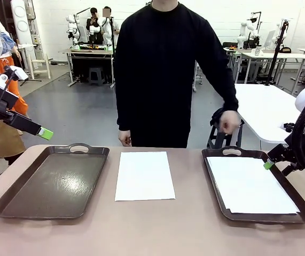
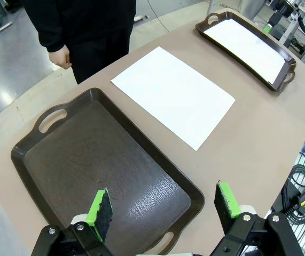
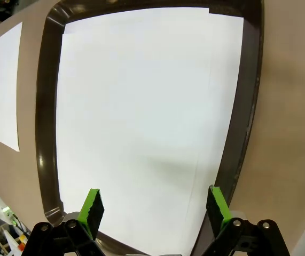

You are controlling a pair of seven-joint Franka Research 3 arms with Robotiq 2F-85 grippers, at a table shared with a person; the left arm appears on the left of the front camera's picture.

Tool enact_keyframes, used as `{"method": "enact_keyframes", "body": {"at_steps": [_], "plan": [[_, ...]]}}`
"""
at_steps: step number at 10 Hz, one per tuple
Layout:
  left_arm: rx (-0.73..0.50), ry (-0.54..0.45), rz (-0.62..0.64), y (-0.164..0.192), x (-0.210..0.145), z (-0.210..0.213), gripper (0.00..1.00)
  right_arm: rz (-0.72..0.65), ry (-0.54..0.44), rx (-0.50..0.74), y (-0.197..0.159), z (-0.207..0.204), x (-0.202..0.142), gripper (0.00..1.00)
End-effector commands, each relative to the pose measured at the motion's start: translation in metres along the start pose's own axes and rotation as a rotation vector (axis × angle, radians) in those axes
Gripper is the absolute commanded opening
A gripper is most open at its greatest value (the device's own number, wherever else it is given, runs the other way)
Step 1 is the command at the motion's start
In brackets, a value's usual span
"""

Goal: Sort the A4 documents.
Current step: Place the A4 Paper in the designated Handle tray.

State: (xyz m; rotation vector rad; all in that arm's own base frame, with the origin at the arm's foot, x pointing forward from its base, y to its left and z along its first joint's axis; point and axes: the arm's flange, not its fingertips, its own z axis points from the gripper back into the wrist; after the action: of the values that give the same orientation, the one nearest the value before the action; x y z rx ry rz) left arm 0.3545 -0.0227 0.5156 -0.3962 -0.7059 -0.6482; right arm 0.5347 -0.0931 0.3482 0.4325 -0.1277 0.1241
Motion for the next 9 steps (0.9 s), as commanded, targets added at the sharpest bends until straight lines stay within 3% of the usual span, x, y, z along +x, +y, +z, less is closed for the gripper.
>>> {"method": "enact_keyframes", "body": {"at_steps": [1,9], "plan": [[-0.014,-0.008,-0.007,0.0026,-0.0015,-0.0003,1.0,-0.013,0.025,-0.026,0.0048,-0.0022,-0.0067,1.0],[-0.014,-0.008,-0.007,0.0026,-0.0015,-0.0003,1.0,0.0,0.0,0.0,0.0,0.0,0.0,1.0]]}}
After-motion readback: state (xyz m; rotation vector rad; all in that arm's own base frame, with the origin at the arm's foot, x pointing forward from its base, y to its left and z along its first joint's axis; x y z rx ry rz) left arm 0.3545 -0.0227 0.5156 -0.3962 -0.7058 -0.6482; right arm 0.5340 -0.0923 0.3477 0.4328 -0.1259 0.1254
